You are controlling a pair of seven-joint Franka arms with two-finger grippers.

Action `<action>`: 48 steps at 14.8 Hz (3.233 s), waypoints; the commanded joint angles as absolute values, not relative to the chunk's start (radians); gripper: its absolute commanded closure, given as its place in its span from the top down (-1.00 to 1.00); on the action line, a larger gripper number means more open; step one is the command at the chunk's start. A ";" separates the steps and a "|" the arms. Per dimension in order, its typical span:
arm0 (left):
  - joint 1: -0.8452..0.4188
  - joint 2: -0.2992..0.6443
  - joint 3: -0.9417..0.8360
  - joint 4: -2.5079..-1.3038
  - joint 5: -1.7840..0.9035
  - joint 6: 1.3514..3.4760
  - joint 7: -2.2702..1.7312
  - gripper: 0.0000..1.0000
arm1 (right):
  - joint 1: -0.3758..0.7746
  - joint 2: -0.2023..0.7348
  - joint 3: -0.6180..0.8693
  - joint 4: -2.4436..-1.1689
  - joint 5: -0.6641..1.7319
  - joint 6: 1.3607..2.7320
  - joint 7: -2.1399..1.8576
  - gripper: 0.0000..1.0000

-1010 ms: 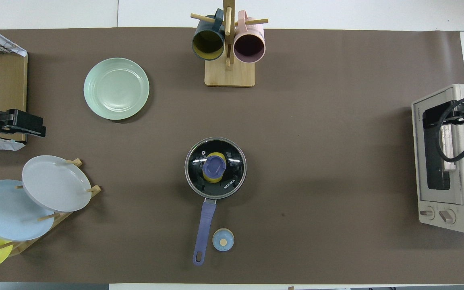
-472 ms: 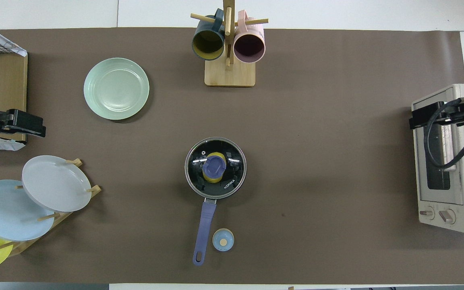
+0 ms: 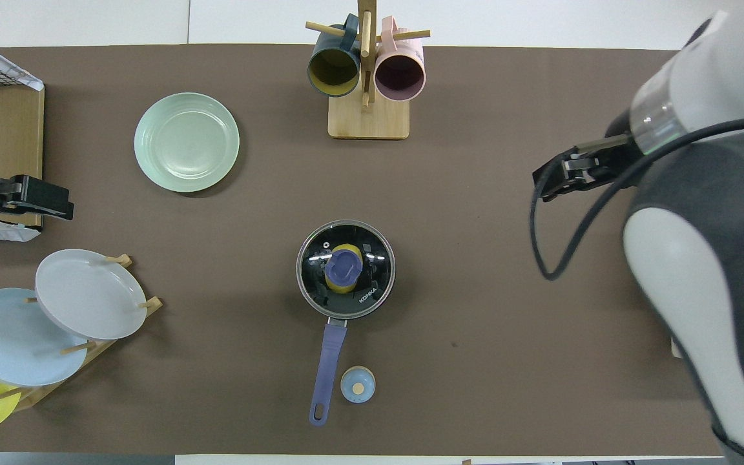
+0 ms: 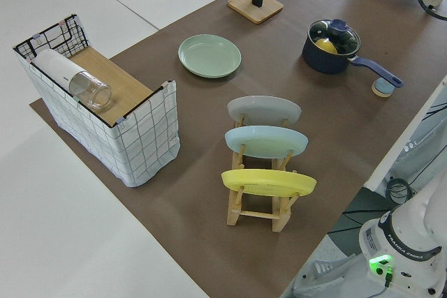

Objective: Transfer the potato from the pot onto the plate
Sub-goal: 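Reach the right gripper to the glass lid knob and grasp it, then lift the glass lid off the saucepan with the right gripper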

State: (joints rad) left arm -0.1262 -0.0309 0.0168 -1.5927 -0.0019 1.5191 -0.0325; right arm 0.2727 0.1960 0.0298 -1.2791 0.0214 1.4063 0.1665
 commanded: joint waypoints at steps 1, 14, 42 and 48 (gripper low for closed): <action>-0.130 -0.058 0.023 -1.618 -0.009 1.514 -0.041 1.00 | 0.415 0.265 0.029 -1.198 0.008 1.390 0.341 1.00; -0.130 -0.058 0.023 -1.618 -0.009 1.514 -0.041 1.00 | 0.669 0.187 0.041 -1.698 -0.009 1.957 0.652 1.00; -0.130 -0.058 0.023 -1.618 -0.009 1.509 -0.041 1.00 | 0.710 0.318 0.041 -1.663 -0.114 2.070 0.653 -0.14; -0.130 -0.058 0.023 -1.618 -0.009 1.509 -0.043 1.00 | 0.550 0.259 0.040 -1.549 -0.094 1.844 0.478 -0.14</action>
State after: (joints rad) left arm -0.1262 -0.0309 0.0168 -1.5927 -0.0019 1.5179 -0.0325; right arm 0.6521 0.2926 0.0283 -1.5331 -0.1016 1.8694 0.5747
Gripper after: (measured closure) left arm 0.000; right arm 0.348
